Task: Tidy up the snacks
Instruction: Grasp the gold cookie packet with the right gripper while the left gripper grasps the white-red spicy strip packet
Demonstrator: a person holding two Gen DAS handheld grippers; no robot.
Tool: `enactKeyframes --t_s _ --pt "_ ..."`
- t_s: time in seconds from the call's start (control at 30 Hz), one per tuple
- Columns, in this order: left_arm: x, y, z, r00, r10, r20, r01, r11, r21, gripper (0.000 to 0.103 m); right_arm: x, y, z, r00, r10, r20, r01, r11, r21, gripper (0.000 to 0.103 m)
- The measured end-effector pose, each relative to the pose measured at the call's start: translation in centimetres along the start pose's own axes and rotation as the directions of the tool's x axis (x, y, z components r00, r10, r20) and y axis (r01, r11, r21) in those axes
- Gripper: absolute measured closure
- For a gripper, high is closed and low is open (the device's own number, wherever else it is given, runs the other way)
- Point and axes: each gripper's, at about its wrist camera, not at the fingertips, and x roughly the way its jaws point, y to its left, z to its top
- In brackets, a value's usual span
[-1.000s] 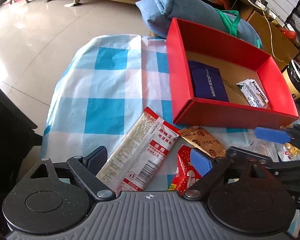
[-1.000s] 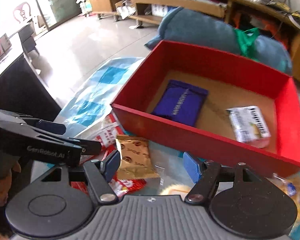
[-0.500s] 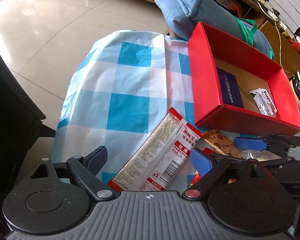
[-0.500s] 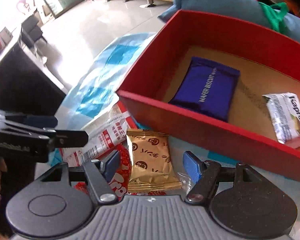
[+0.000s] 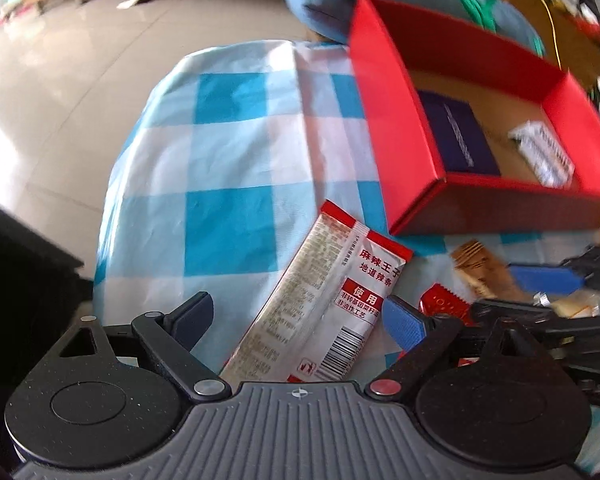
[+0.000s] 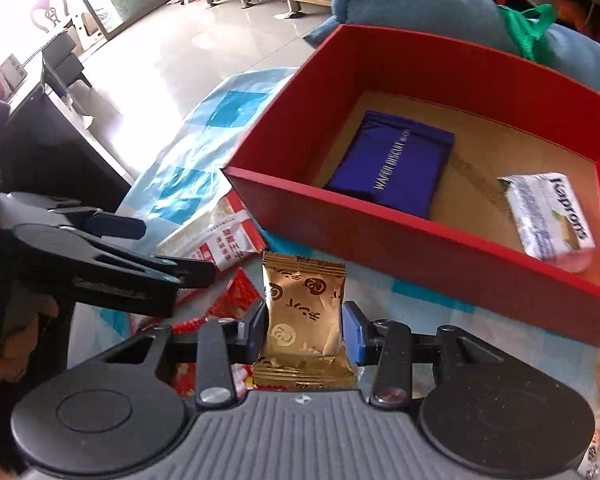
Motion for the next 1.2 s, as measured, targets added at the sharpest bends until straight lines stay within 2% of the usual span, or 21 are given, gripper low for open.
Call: enactKeyframes --t_s 0.13,0.37,0.5,0.63,0.77,0.83,0.9,0.97,1.0,1.03,1.1,1.13,1.2 --pt "1.0 -1.3 0.1 1.000 0.022 0.000 -0.022 0.997 0.078 0.007 -0.5 -0.3 -0.5 1.000 -0.008 0.007 0.008 1.000 0.008 0.067" --pt "-0.3 -2.2 -1.0 1.000 -0.004 -0.003 0.004 0.994 0.109 0.029 -1.2 -0.6 -0.6 0.999 -0.015 0.028 0.014 1.000 0.026 0.067" --pt "-0.9 -1.6 -1.7 0.999 -0.028 -0.016 0.029 0.997 0.067 0.037 -1.2 -0.4 -0.6 0.999 -0.019 0.029 0.019 1.000 0.018 0.067" --pt "-1.0 -1.0 -1.5 0.999 -0.042 -0.020 0.043 0.999 0.025 0.040 -0.7 -0.4 -0.4 1.000 -0.022 0.023 0.022 1.000 0.019 0.067" --pt "-0.7 -1.5 -1.3 1.000 -0.022 -0.011 0.022 0.999 0.038 0.034 0.2 -0.1 -0.3 1.000 -0.027 -0.001 0.027 1.000 0.007 0.067" --pt "-0.5 -2.0 -1.3 1.000 0.002 0.002 -0.002 0.998 0.064 0.027 0.6 0.0 -0.3 0.999 -0.041 -0.005 0.041 0.999 -0.003 0.066" --pt "-0.1 -2.4 -1.1 0.999 0.037 0.008 -0.038 0.997 0.073 0.015 1.0 0.0 -0.2 0.999 -0.052 -0.008 0.052 0.999 0.002 0.066" --pt "0.3 -2.0 -0.9 0.999 0.054 0.005 -0.054 0.997 0.054 0.007 1.3 -0.6 -0.1 0.999 -0.050 -0.013 0.051 0.998 0.029 0.059" --pt "0.5 -1.6 -0.7 0.999 0.039 0.001 -0.039 0.999 0.034 0.007 1.3 -0.8 -0.1 0.999 -0.036 -0.014 0.037 0.999 0.037 0.057" --pt "0.6 -1.3 -0.6 1.000 0.027 -0.003 -0.027 0.999 0.018 0.006 1.3 -0.8 -0.1 1.000 -0.027 -0.012 0.028 0.999 0.037 0.049" --pt "0.7 -1.3 -0.6 0.999 0.039 0.008 -0.039 0.999 0.017 0.004 1.4 -0.3 -0.4 1.000 -0.019 -0.003 0.019 1.000 0.012 0.044" --pt "0.7 -1.4 -0.6 0.999 0.040 0.010 -0.040 0.999 0.017 0.004 1.4 -0.2 -0.6 1.000 -0.017 0.004 0.017 1.000 0.017 0.036" --pt "0.8 -1.2 -0.6 0.999 0.040 0.005 -0.040 0.999 -0.008 0.004 1.5 -0.3 -0.9 1.000 0.018 0.018 -0.018 1.000 0.012 0.029"
